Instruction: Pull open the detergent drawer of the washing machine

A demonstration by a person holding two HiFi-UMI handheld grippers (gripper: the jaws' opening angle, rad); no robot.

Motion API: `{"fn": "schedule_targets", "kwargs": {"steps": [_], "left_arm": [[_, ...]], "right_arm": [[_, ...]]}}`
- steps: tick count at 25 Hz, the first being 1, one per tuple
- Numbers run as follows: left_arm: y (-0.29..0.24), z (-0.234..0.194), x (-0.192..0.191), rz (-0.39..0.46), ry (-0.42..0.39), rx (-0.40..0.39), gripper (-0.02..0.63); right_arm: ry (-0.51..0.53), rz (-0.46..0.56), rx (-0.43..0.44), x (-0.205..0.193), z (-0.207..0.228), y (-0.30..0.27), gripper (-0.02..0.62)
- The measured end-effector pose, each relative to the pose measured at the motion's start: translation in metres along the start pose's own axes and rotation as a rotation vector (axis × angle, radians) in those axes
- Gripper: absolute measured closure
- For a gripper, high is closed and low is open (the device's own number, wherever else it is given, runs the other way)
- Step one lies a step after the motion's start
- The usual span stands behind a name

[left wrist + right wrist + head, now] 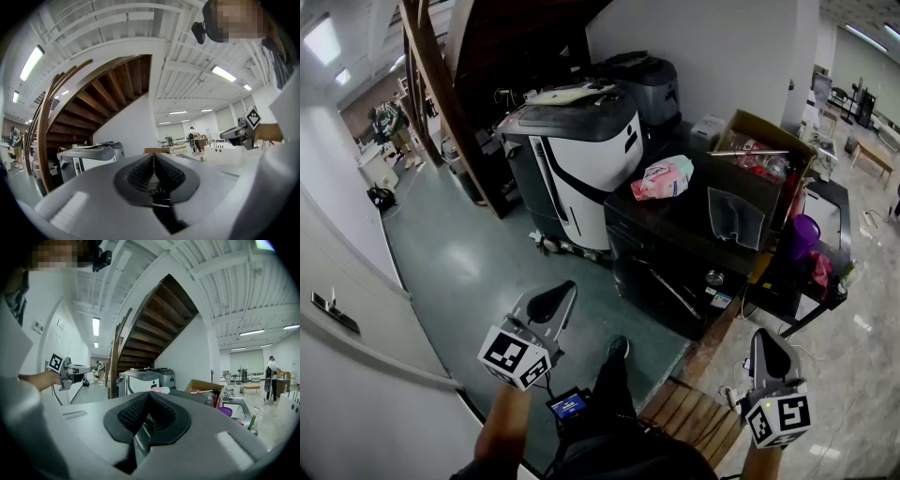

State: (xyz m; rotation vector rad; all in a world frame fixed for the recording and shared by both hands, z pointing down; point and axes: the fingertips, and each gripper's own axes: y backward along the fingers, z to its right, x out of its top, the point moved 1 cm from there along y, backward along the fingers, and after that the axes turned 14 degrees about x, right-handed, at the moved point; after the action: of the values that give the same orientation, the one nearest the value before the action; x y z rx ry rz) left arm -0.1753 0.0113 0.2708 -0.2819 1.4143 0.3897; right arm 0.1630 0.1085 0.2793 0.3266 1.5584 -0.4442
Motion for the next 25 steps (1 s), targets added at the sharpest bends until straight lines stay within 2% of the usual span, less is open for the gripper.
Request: {"fn": "schedule_targets", "kwargs": {"steps": [11, 25], "left_arm": [[-0.004, 0.003, -0.001, -0.002, 0.006, 0.002, 0.545], [-0.016, -0.004, -0.005, -0.007, -0.010, 0.007, 0.545]], "right_arm": [[-0.004, -0.017, -0.003, 0.001, 0.000, -0.003, 0.597], [-0.060, 0.038, 0.019, -0.006, 0.005, -0.013, 0.595]]}}
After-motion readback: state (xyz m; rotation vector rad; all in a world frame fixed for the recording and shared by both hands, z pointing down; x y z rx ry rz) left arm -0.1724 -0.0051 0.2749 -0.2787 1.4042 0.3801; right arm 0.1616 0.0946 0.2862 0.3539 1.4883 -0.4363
